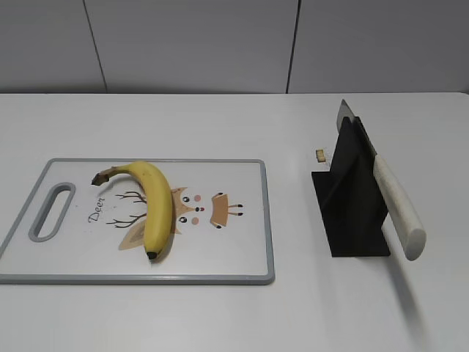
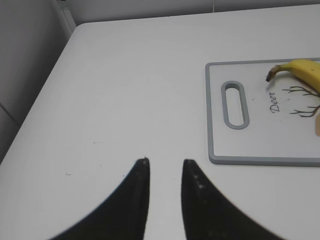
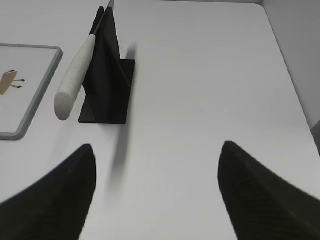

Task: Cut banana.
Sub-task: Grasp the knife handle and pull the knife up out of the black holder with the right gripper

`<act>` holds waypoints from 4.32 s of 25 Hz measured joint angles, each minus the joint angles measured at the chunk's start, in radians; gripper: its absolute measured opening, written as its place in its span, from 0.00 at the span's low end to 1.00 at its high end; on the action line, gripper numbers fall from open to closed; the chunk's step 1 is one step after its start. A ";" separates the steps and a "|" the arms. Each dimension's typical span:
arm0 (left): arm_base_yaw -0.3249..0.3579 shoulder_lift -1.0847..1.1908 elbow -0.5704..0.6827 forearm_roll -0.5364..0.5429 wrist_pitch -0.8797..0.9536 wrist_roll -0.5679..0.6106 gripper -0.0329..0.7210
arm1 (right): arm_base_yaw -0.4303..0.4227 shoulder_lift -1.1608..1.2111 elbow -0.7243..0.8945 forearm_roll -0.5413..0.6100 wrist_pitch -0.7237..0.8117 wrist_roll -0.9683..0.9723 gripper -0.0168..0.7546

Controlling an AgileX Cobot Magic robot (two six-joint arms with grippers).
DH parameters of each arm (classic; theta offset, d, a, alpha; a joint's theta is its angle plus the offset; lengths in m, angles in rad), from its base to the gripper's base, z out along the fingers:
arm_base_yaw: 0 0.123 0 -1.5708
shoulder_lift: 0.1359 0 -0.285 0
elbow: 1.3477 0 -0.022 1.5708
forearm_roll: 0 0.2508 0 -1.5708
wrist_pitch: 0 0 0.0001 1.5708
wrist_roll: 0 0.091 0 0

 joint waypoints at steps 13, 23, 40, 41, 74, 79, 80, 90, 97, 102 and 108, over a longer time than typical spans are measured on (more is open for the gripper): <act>0.000 0.000 0.000 0.000 0.000 0.000 0.31 | 0.000 0.000 0.000 0.000 0.000 0.000 0.78; 0.000 0.000 0.000 0.000 0.000 0.000 0.31 | 0.000 0.000 0.000 0.000 0.000 0.000 0.78; 0.000 0.000 0.000 -0.011 0.000 0.000 0.81 | 0.000 0.000 0.000 -0.001 0.000 0.000 0.79; 0.000 0.000 0.000 -0.012 0.000 0.000 0.84 | 0.000 0.000 0.000 -0.001 0.000 0.000 0.80; 0.000 0.000 0.000 -0.102 0.001 0.069 0.79 | 0.212 0.733 -0.329 0.049 0.168 0.057 0.75; 0.000 0.000 0.000 -0.102 0.001 0.069 0.79 | 0.323 0.846 -0.404 -0.004 0.172 0.111 0.74; 0.000 0.000 0.000 -0.102 0.001 0.069 0.78 | 0.327 0.873 -0.430 -0.007 0.172 0.124 0.74; 0.000 0.000 0.000 -0.102 0.001 0.069 0.78 | 0.329 1.193 -0.648 -0.001 0.170 0.182 0.74; 0.000 0.000 0.000 -0.102 0.001 0.069 0.78 | 0.329 1.378 -0.660 0.013 0.168 0.184 0.74; 0.000 0.000 0.000 -0.102 0.001 0.069 0.78 | 0.329 1.460 -0.660 0.037 0.168 0.184 0.74; 0.000 0.000 0.000 -0.102 0.001 0.069 0.78 | 0.329 1.511 -0.660 0.073 0.142 0.186 0.74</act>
